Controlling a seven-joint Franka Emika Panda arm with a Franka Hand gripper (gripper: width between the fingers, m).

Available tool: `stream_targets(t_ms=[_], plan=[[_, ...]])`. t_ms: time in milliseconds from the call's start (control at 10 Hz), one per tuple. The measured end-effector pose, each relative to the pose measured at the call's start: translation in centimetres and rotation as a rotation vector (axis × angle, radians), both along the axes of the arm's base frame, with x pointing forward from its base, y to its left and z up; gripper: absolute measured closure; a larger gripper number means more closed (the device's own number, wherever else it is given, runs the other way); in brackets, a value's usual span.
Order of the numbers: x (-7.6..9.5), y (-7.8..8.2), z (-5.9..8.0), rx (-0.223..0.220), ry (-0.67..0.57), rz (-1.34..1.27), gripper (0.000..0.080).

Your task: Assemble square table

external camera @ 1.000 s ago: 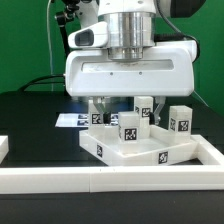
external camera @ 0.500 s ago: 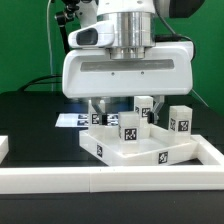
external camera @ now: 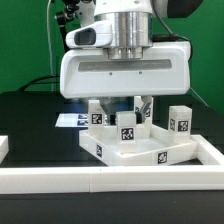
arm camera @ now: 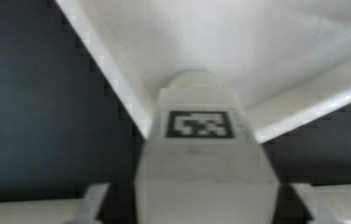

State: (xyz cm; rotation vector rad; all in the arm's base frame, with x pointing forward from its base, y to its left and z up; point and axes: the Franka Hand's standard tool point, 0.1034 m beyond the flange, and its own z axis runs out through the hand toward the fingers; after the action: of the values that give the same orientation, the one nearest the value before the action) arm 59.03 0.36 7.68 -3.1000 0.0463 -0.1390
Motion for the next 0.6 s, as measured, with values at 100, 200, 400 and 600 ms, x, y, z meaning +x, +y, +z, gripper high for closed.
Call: stream_targets(t_ms=[100, 200, 400, 600], plan=[[0.0, 0.01, -0.01, 0.004, 0.002, -0.039, 0.0511], [-0.01, 0.03, -0.03, 0.011, 0.005, -0.117, 0.0511], [-0.04, 0.0, -0.07, 0.025, 0.011, -0.266, 0.0511], [-0.23, -0.16, -0.09, 0.06, -0.003, -0.528, 0.0511]])
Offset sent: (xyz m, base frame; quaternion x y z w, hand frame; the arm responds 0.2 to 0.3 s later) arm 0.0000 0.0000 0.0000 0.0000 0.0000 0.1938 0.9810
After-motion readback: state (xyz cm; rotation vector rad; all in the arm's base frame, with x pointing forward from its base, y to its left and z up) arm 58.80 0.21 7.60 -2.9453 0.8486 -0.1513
